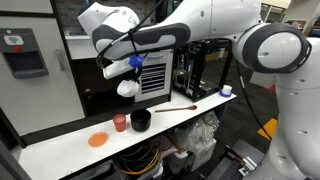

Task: Pour the contents from the white bowl into the black cup then put the white bowl on the shelf

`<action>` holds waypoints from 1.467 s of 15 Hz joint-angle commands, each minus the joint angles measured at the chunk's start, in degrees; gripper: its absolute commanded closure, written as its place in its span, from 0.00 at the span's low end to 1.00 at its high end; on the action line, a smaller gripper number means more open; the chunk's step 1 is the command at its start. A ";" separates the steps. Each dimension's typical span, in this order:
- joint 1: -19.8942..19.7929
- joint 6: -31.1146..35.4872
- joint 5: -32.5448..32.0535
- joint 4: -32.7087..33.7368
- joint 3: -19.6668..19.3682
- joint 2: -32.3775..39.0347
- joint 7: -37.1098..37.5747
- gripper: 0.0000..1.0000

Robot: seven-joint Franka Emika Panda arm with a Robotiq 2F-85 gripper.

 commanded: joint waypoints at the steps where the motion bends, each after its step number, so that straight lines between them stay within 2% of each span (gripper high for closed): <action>1: -1.30 5.61 3.66 -1.60 0.12 -1.83 8.54 0.99; 14: -1.04 19.23 2.62 -11.71 -0.20 -6.82 33.75 0.99; 19: -2.61 24.14 3.67 -17.15 -0.43 -8.86 38.70 0.99; 20: -1.63 25.24 4.47 -17.70 -2.05 -9.02 39.04 0.99; 22: -1.94 27.86 4.81 -19.09 -2.75 -9.08 39.91 0.99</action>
